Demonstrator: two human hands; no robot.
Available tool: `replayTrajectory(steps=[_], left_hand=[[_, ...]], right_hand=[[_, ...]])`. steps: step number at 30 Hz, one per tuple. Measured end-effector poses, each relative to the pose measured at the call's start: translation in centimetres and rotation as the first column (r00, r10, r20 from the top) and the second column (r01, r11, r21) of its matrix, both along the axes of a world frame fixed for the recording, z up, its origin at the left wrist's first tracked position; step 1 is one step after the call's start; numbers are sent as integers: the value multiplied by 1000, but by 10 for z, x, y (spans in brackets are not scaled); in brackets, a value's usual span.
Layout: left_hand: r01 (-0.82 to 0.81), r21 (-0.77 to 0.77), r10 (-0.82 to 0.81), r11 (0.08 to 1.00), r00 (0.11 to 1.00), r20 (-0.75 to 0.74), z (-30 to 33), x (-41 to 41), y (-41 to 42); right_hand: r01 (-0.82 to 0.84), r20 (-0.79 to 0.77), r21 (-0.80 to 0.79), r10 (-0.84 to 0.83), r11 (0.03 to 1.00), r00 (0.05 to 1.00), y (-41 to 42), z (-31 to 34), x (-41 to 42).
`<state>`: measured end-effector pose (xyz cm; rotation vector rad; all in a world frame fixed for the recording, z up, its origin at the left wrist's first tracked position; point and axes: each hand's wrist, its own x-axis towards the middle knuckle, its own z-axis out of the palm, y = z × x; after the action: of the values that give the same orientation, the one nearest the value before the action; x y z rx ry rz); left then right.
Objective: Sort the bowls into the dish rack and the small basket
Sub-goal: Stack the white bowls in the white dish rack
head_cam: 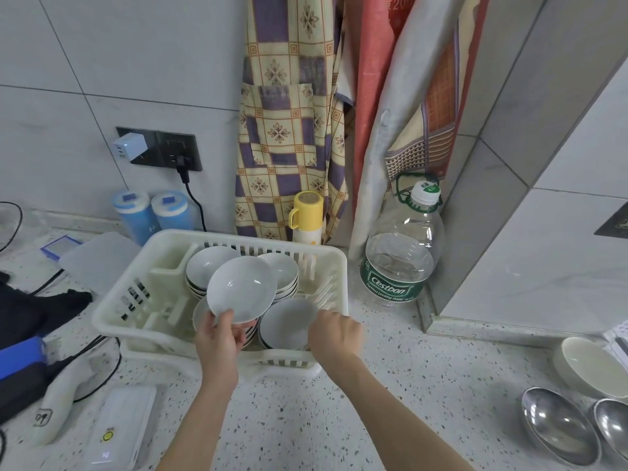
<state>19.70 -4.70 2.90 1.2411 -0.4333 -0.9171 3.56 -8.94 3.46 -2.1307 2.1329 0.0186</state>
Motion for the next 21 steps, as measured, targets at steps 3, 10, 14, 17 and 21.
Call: replayTrajectory(steps=[3, 10, 14, 17, 21], left_hand=[[28, 21, -28, 999, 1000, 5, -1, 2, -2], [110, 69, -118, 992, 985, 123, -6, 6, -9], [139, 101, -155, 985, 972, 176, -2, 5, -8], [160, 108, -179, 981, 965, 192, 2, 2, -5], [184, 149, -213, 972, 956, 203, 7, 2, -5]], right_hand=[[-27, -65, 45, 30, 999, 997, -1, 1, 2], [-113, -155, 101, 128, 988, 979, 0, 12, 4], [-144, -118, 38, 148, 989, 982, 7, 9, 2], [-126, 0, -16, 126, 992, 992, 12, 5, -3], [-144, 107, 145, 129, 979, 986, -1, 11, -12]])
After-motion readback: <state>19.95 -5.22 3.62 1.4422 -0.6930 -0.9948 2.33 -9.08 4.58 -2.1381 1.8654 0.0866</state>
